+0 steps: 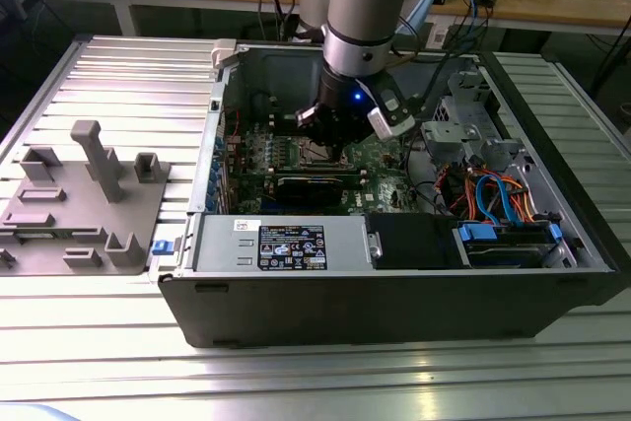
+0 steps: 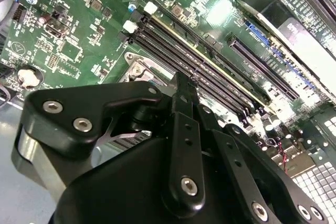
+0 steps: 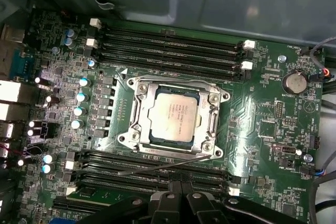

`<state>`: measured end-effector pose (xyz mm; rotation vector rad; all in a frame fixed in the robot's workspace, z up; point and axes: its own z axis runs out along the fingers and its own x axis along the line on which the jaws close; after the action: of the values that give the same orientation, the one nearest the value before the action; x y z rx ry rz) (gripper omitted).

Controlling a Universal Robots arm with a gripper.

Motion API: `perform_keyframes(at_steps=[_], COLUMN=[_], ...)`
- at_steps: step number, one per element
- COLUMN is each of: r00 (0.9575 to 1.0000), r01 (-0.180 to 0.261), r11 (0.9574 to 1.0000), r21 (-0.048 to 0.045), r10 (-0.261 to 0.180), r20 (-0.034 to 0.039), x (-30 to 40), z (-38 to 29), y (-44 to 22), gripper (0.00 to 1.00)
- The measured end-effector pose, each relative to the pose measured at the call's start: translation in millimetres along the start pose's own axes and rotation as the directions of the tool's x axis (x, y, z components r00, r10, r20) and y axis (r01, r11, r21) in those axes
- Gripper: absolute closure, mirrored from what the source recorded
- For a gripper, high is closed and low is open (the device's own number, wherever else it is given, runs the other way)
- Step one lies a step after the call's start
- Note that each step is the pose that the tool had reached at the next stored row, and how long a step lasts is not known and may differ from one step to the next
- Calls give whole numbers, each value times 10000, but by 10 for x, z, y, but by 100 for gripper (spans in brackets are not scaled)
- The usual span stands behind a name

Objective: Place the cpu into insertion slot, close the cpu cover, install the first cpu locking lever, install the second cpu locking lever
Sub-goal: 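Install the second cpu locking lever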

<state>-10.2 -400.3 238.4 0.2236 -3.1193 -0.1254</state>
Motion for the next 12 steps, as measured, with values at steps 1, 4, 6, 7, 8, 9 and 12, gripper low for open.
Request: perform_keyframes(at_steps=[1,4,6,7,8,9,12], r00=[10000,10000,10000,10000,10000,10000,10000], r01=[0,2,1,2,2,3,0], r11=[10000,10000,10000,10000,10000,10000,10000], r21=[-1,-17,-42,-46,-48,-48,-47], r10=[0,-2,-1,-1,-2,-3,0], r20=[1,3,7,7,7,7,6], x=[25,79,115,139,160,185,247], z=[15,37,48,53,61,71,95], y=[5,47,71,74,77,80,86], gripper=[89,89,89,89,89,89,89])
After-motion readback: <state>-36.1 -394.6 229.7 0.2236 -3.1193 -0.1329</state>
